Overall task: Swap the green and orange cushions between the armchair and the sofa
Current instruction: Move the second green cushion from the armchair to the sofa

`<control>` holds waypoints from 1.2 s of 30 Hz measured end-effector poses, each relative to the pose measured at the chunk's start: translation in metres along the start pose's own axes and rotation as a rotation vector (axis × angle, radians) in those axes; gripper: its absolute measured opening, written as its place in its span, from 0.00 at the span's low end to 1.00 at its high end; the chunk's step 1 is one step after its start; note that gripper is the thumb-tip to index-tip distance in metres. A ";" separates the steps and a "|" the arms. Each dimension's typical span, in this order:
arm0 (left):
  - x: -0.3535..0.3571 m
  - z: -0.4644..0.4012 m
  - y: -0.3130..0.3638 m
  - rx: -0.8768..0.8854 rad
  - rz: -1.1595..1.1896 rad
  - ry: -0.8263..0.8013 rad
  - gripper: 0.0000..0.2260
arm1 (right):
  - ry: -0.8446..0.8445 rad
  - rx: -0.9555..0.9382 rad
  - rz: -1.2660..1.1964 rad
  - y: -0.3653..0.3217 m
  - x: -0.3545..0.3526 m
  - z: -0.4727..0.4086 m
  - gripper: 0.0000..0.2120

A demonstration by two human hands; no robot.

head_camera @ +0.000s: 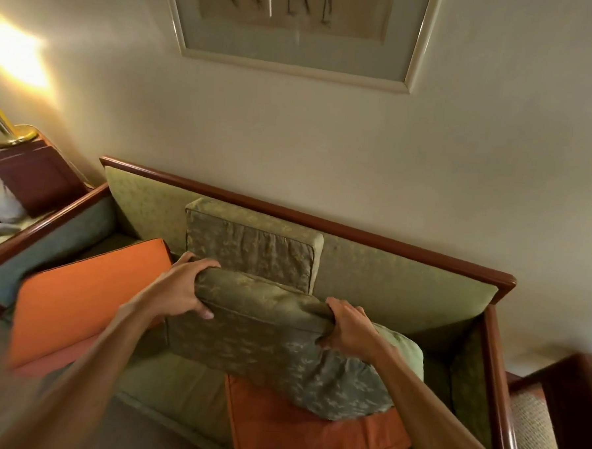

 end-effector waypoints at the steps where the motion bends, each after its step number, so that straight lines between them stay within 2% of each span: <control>1: -0.004 0.001 -0.004 0.006 0.027 0.009 0.44 | 0.012 -0.023 0.011 -0.006 -0.008 0.002 0.26; 4: -0.011 0.001 -0.018 0.001 0.112 -0.032 0.44 | 0.042 -0.066 0.083 -0.021 -0.028 0.012 0.25; 7: 0.005 -0.006 -0.027 -0.042 0.075 -0.130 0.47 | 0.044 -0.020 0.190 -0.021 -0.026 0.011 0.35; 11: 0.088 -0.027 -0.020 -0.080 -0.306 -0.289 0.59 | -0.126 0.181 0.255 0.012 0.050 0.013 0.54; 13: 0.118 -0.038 -0.011 -0.022 -0.467 -0.248 0.62 | -0.099 0.219 0.281 0.026 0.064 0.013 0.57; 15: 0.116 -0.057 -0.003 -0.011 -0.419 -0.144 0.58 | -0.057 0.252 0.260 0.038 0.053 0.007 0.58; 19: 0.114 -0.077 0.014 -0.036 -0.507 -0.297 0.61 | -0.086 0.256 0.196 0.042 0.050 0.002 0.59; 21: 0.121 -0.078 0.023 -0.040 -0.553 -0.303 0.62 | -0.056 0.257 0.177 0.039 0.056 0.003 0.59; 25: 0.143 -0.084 0.035 0.228 -0.601 -0.260 0.60 | -0.055 0.279 0.159 0.042 0.051 0.004 0.61; 27: 0.151 -0.086 0.034 0.294 -0.577 -0.251 0.61 | -0.045 0.321 0.190 0.049 0.049 0.010 0.64; 30: 0.152 -0.091 0.033 0.311 -0.517 -0.207 0.61 | -0.046 0.345 0.240 0.058 0.047 0.016 0.64; 36: 0.154 -0.095 0.025 0.220 -0.455 -0.135 0.54 | 0.007 0.298 0.205 0.056 0.042 0.002 0.55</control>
Point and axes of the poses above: each hand's wrist, its own z-axis away from the middle knuckle, its own x-axis out of the palm, y = z × x, the point moved 4 cm from there along -z, towards the middle knuckle, and after that the axes turned 5 degrees about z, right-handed, at the moved point
